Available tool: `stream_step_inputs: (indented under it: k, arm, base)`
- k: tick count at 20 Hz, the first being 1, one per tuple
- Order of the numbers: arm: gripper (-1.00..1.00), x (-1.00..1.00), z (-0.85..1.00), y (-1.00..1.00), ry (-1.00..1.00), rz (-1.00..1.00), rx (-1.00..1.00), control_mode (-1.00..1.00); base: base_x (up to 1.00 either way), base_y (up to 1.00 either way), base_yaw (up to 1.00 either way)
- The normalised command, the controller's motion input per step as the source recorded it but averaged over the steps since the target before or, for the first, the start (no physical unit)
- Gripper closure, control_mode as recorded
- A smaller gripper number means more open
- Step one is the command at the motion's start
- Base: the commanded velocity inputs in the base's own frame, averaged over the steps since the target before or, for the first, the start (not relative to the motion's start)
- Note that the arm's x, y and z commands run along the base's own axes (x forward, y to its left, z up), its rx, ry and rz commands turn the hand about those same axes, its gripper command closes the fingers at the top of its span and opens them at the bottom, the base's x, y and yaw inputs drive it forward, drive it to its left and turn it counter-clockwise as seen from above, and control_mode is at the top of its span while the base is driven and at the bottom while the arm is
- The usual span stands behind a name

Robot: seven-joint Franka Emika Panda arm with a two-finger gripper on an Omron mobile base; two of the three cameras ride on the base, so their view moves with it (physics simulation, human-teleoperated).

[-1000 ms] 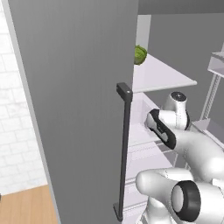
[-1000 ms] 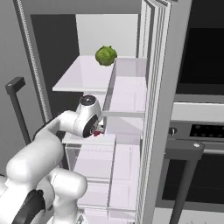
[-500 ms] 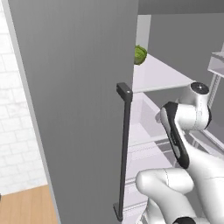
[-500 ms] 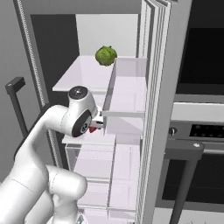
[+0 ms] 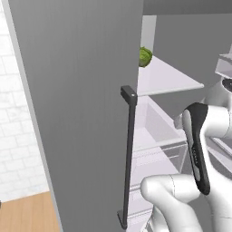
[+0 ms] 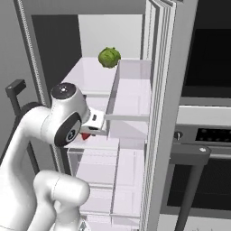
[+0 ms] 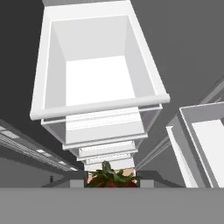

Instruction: Take the strawberry from the fridge and place it on top of the pancake, located on the dining counter.

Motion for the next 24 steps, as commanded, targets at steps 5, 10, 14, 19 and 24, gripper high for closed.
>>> stream_step_inputs:
  k: [5, 10, 14, 19, 24]
  arm:
    - [1.00, -0.44, 0.01, 0.37, 0.00, 0.00, -0.01, -1.00]
    - [1.00, -0.04, -0.01, 0.09, 0.01, 0.00, -0.01, -1.00]
    - [1.00, -0.26, 0.00, 0.00, -0.07, 0.00, 0.00, -1.00]
    - [1.00, 0.00, 0.00, 0.00, 0.00, 0.00, 0.00, 1.00]
    - [1.00, 0.00, 0.00, 0.00, 0.00, 0.00, 0.00, 1.00]
  base:
    - [0.00, 0.00, 0.00]
    - [0.00, 0.00, 0.00]
    - [0.00, 0.00, 0.00]
    - [-0.97, 0.55, -0.02]
    - [-1.00, 0.66, -0.20]
